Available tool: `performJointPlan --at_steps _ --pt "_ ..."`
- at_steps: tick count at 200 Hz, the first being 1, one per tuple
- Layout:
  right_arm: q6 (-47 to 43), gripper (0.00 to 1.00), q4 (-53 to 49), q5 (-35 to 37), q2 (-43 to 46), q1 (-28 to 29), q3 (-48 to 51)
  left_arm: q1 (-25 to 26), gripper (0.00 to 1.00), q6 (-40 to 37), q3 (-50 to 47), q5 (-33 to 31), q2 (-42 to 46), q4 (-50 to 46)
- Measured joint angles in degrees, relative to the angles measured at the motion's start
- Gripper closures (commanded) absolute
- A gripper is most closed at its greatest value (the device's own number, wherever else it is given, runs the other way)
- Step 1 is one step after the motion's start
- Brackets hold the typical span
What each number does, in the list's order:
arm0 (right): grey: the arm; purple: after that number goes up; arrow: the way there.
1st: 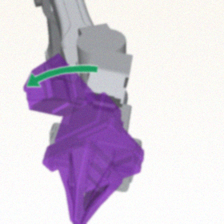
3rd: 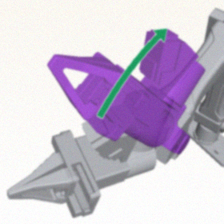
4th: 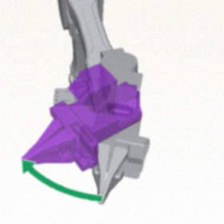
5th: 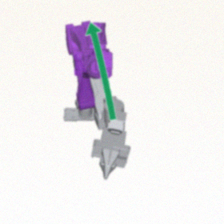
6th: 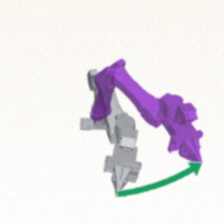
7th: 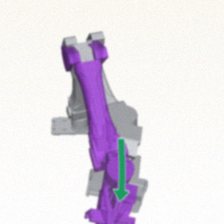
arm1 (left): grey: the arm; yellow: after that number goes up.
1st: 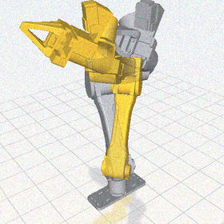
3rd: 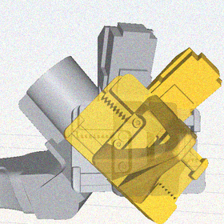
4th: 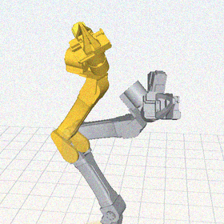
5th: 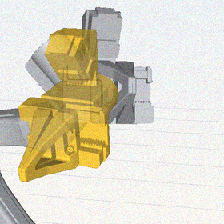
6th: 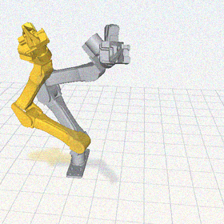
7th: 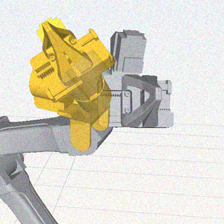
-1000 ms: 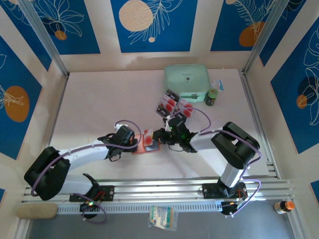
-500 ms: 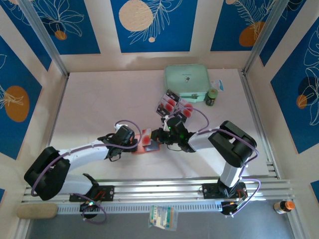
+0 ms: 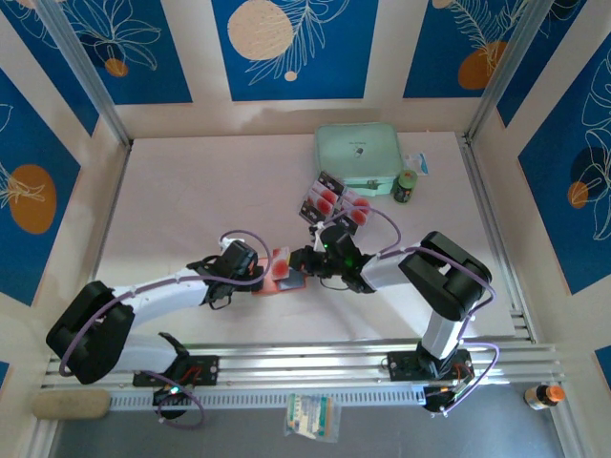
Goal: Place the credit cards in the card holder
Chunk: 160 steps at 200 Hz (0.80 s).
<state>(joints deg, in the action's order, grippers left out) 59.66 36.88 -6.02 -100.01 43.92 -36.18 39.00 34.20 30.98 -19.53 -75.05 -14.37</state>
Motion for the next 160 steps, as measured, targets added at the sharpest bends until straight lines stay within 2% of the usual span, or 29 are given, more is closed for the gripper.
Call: performJointPlan --at_steps 160 --pt "2.4 1.00 3.7 -0.7 -2.3 0.0 1.0 0.0 0.00 0.0 0.0 0.0 0.0 0.0"
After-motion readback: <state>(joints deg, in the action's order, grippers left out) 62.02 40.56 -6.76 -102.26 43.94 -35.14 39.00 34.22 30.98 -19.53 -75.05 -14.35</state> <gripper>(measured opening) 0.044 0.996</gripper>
